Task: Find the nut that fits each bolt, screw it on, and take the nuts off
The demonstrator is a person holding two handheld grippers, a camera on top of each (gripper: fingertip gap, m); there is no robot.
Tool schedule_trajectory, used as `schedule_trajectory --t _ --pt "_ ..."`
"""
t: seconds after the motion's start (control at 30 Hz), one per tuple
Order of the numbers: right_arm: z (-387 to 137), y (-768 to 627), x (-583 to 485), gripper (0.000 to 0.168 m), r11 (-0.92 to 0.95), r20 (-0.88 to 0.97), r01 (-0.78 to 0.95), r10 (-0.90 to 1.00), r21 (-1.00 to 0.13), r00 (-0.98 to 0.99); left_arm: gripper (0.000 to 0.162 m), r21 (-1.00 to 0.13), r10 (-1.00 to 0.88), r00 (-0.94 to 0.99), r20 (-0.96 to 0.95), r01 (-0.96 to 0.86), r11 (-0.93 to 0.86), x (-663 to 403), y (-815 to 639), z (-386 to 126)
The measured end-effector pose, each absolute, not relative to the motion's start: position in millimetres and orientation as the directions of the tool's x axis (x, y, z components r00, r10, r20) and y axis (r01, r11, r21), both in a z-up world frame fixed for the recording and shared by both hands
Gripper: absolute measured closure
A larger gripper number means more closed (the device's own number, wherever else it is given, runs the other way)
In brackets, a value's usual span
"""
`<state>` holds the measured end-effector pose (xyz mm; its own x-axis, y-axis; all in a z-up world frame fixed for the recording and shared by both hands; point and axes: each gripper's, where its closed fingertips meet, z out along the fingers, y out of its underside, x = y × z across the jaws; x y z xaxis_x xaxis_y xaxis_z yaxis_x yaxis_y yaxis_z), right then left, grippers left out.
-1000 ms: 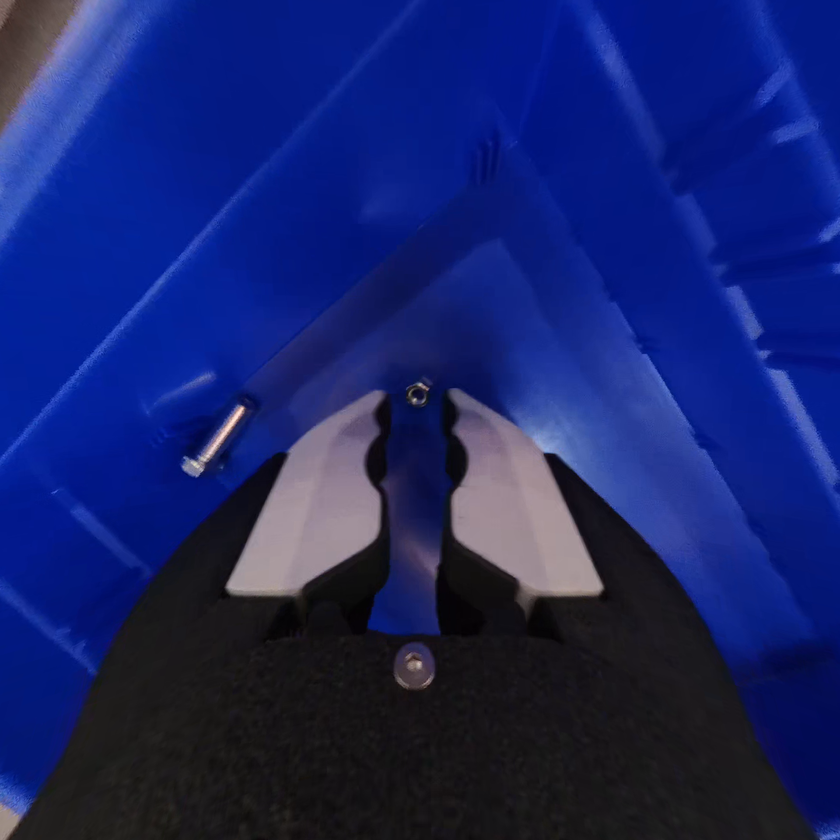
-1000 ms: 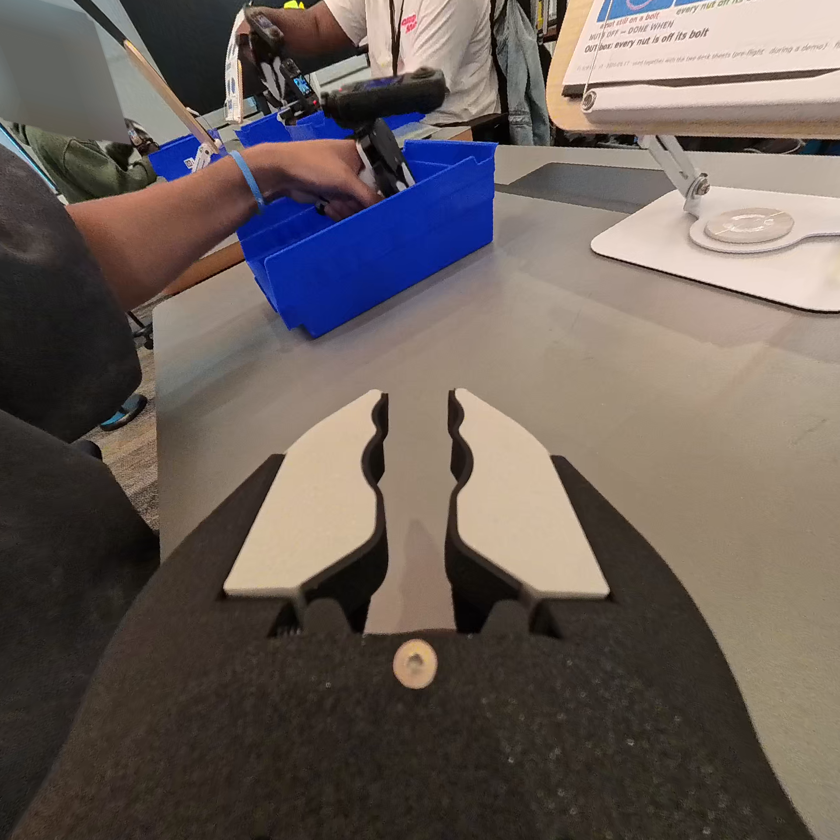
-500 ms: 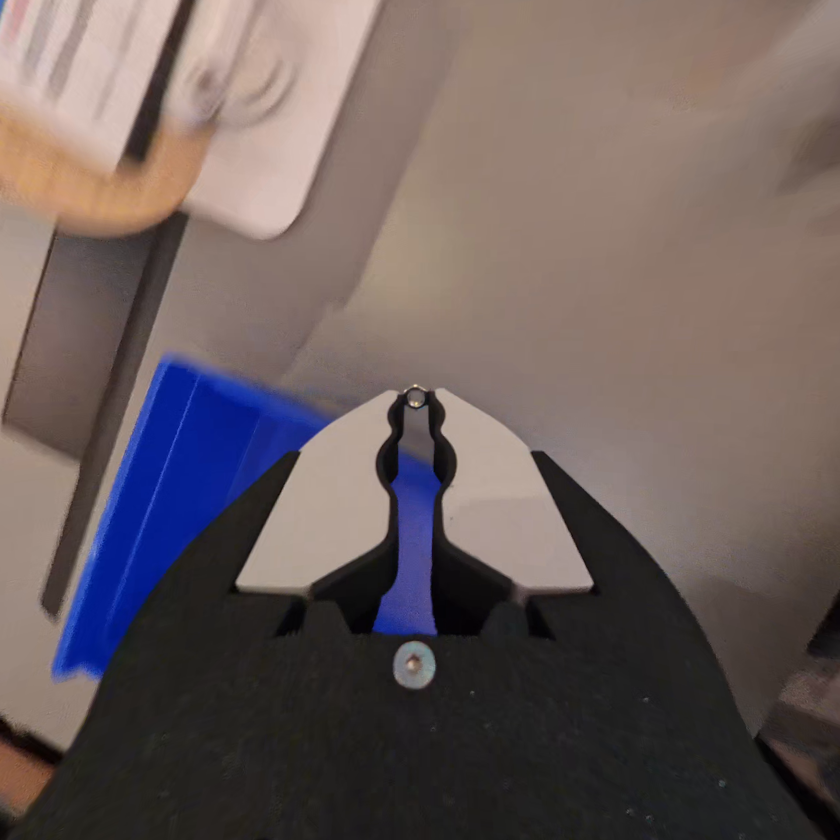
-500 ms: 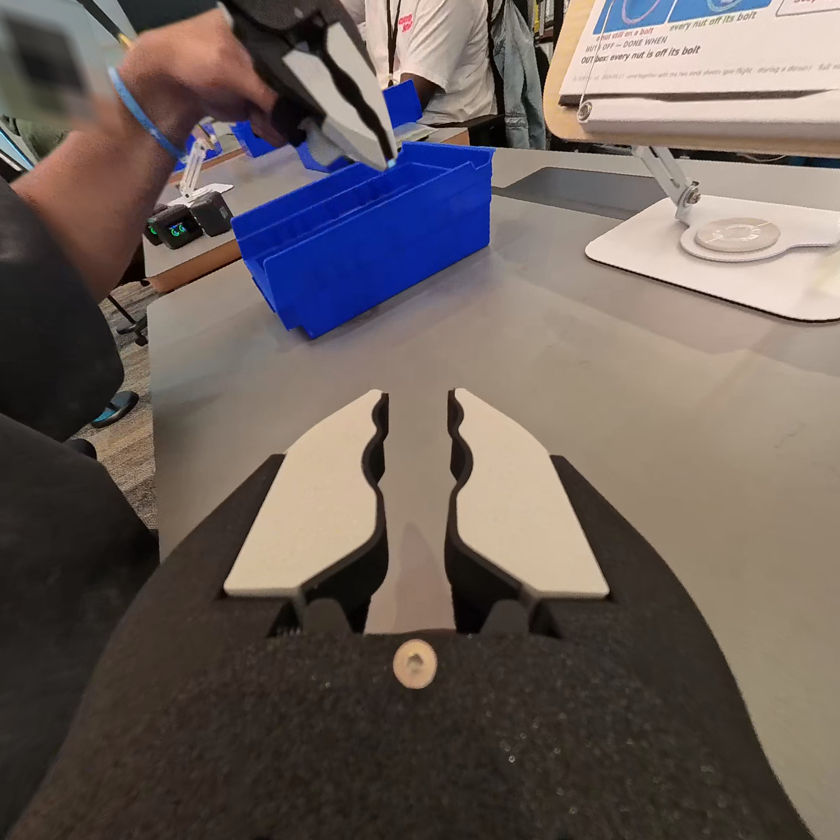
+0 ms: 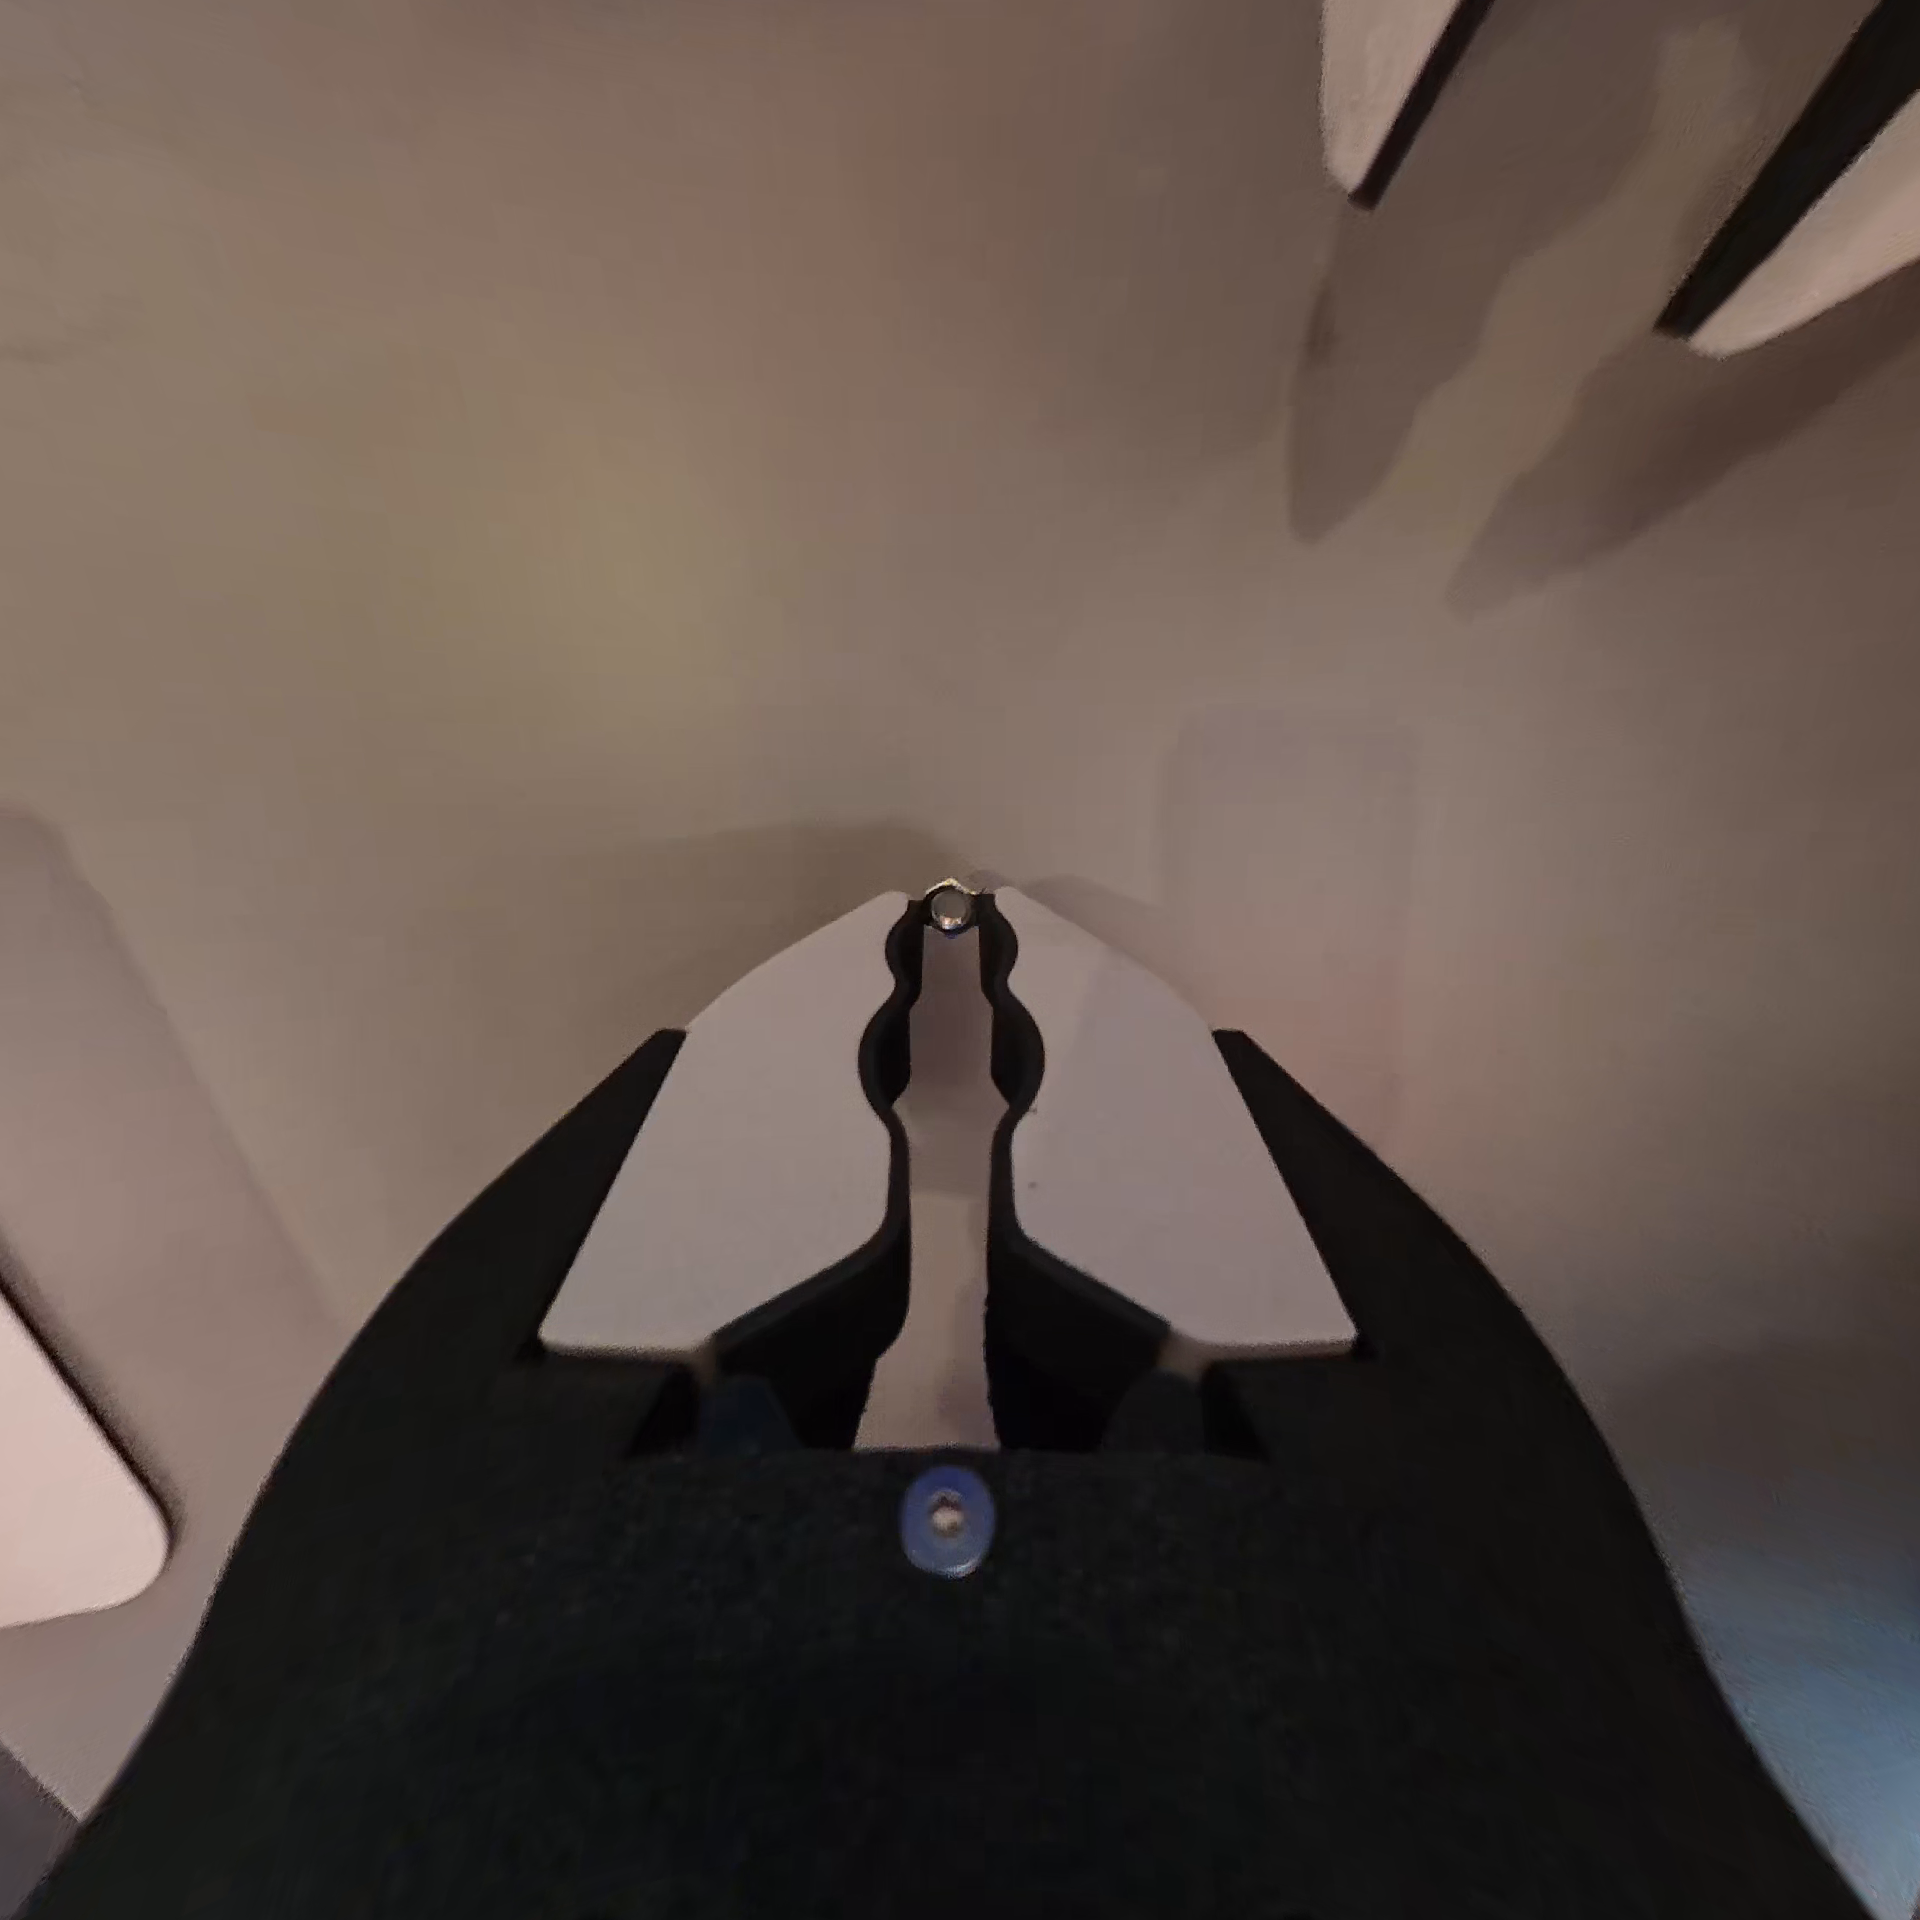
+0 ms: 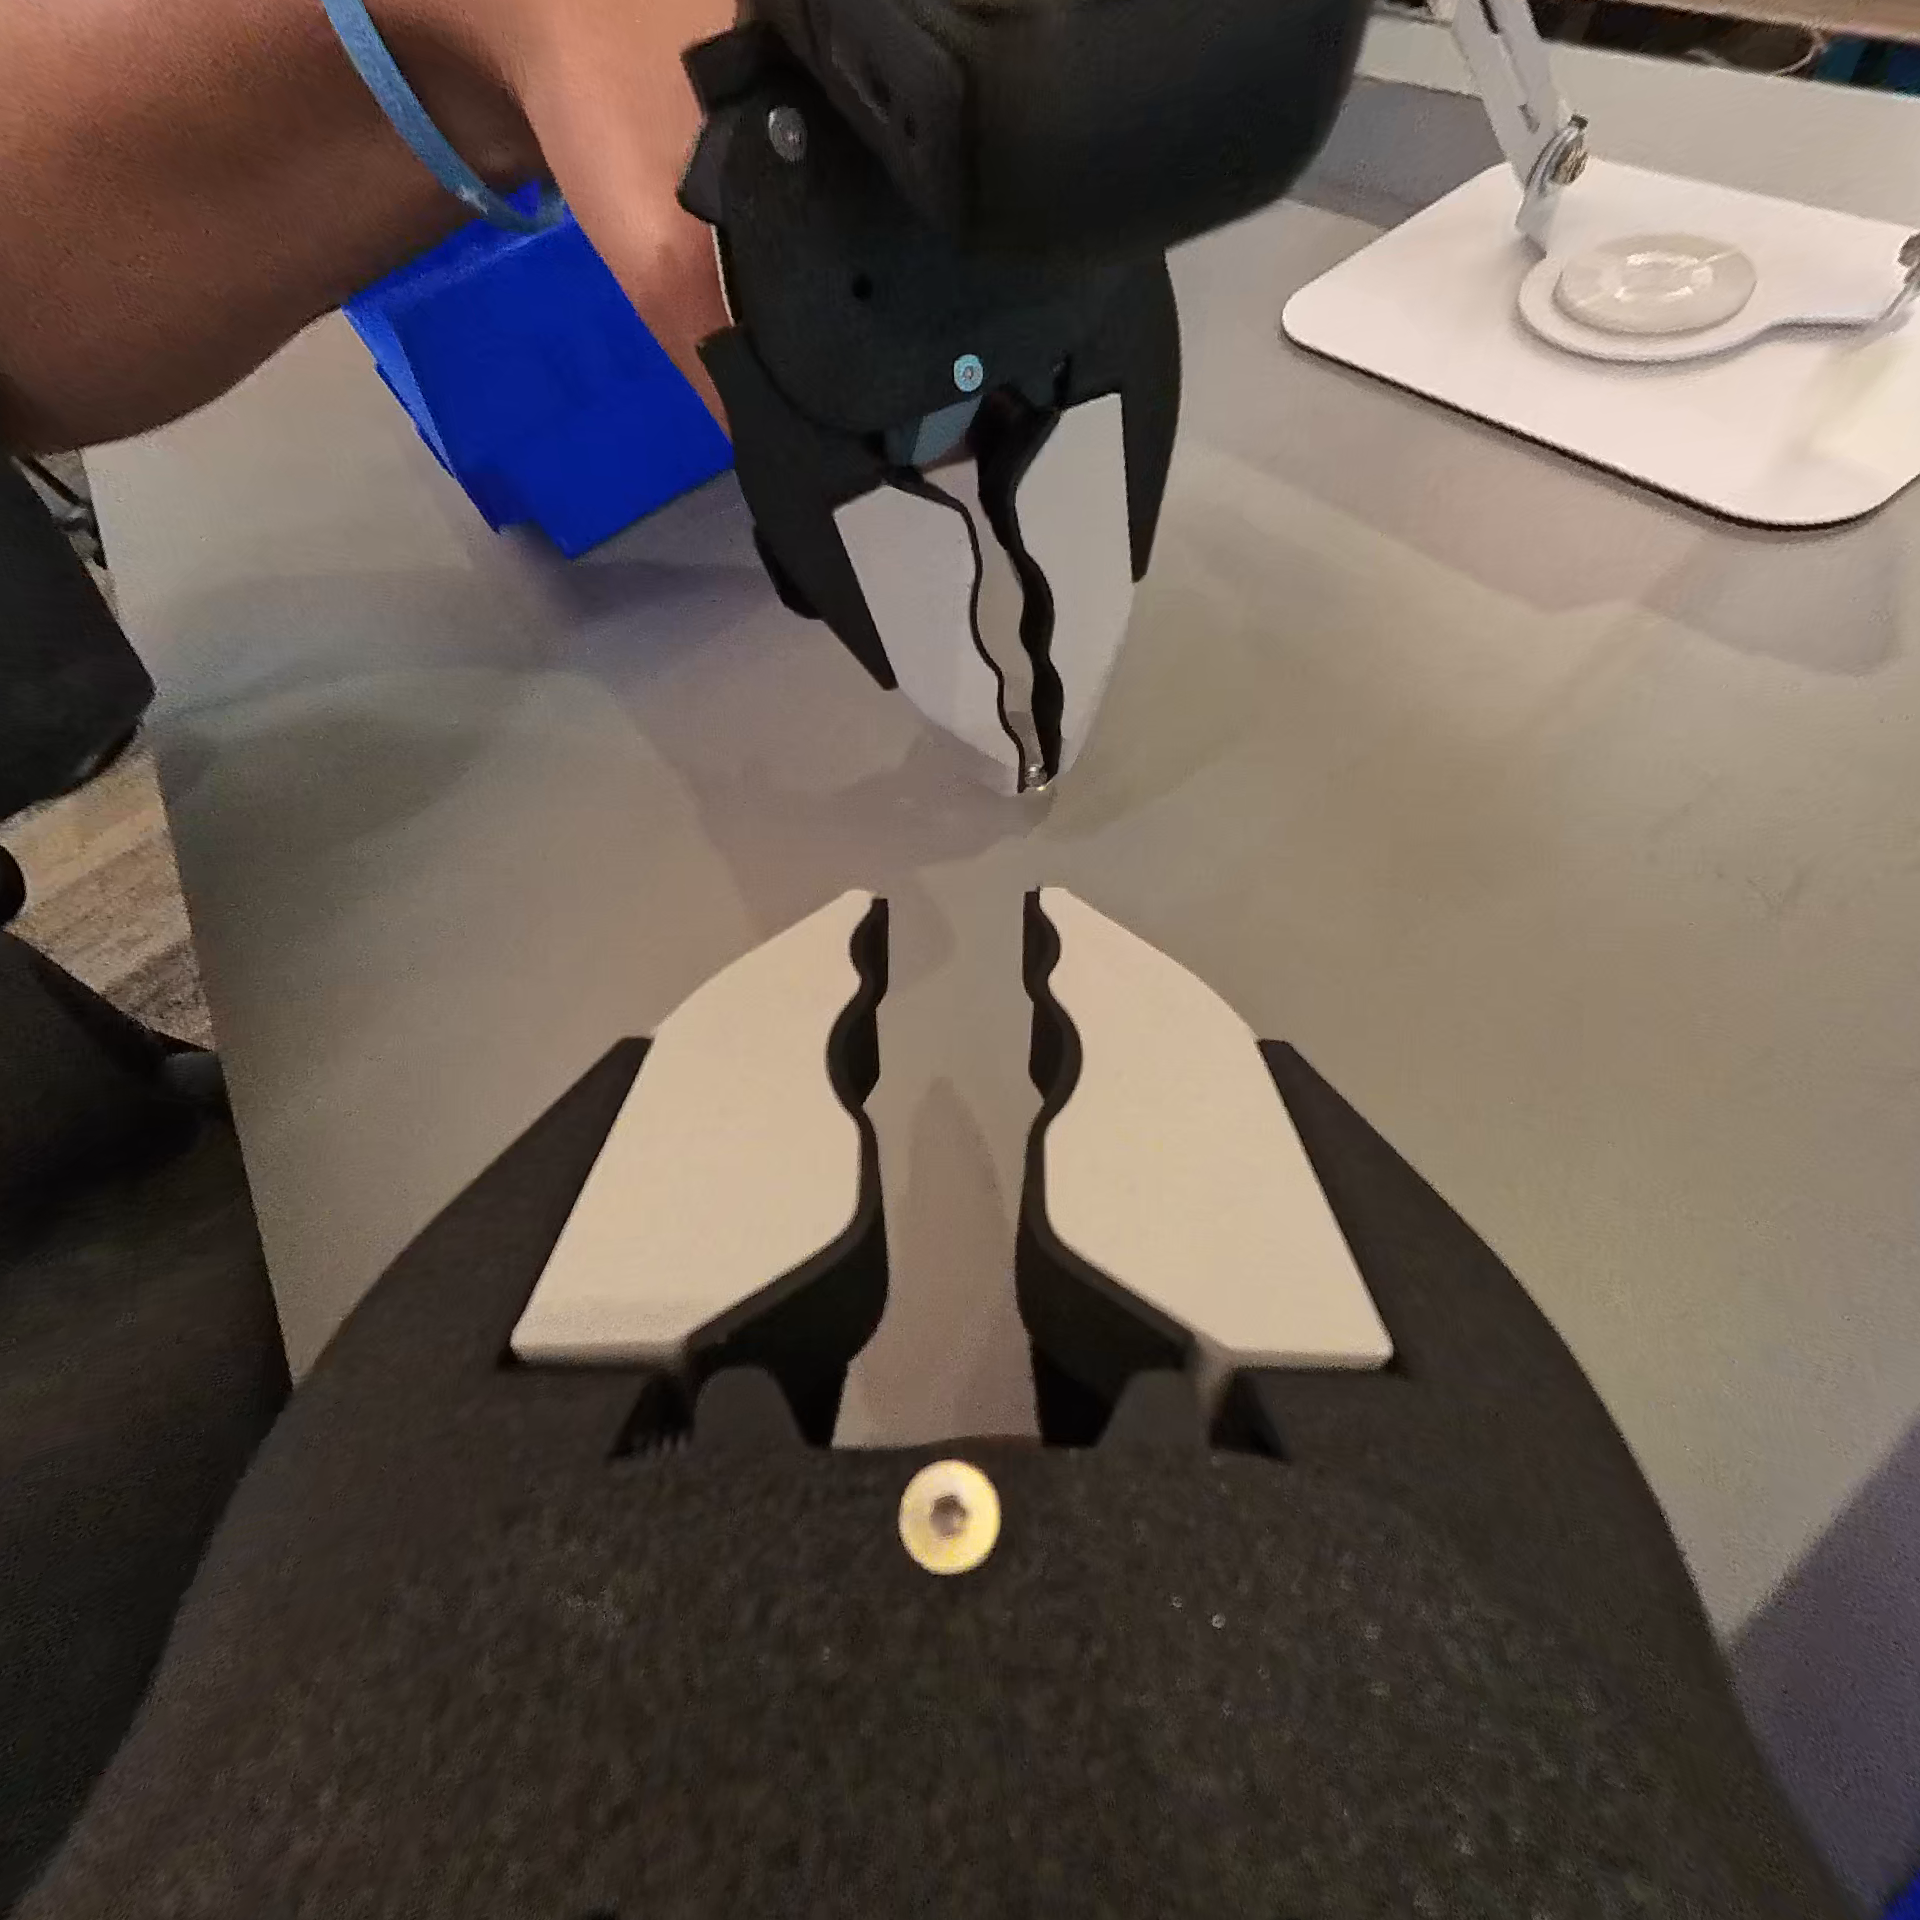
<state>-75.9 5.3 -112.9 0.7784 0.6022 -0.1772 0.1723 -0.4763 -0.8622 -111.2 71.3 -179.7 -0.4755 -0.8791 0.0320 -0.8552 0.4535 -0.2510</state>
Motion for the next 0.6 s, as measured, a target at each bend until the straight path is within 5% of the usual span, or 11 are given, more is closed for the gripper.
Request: schedule_trajectory --t 0.37,0.47,0.6 --pt "-119.8 1.0 -77.0 0.144 -0.494 -0.182 0.197 0.617 -0.847 0.766 0.152 -0.253 -0.869 -0.495 0.029 -0.844 0.472 -112.9 58.6 -195.2" --pt "-125.6 -0.2 -78.7 0.144 -0.506 -0.17 0.246 0.641 -0.827 0.748 0.133 -0.281 -0.894 -0.445 0.049 -0.865 0.416 -121.2 57.4 -189.2" --pt "-138.4 2.3 -84.1 0.144 -0.506 -0.093 0.408 0.706 -0.76 0.703 0.132 -0.502 -0.956 -0.291 0.043 -0.834 0.231 -142.5 46.0 -145.2"
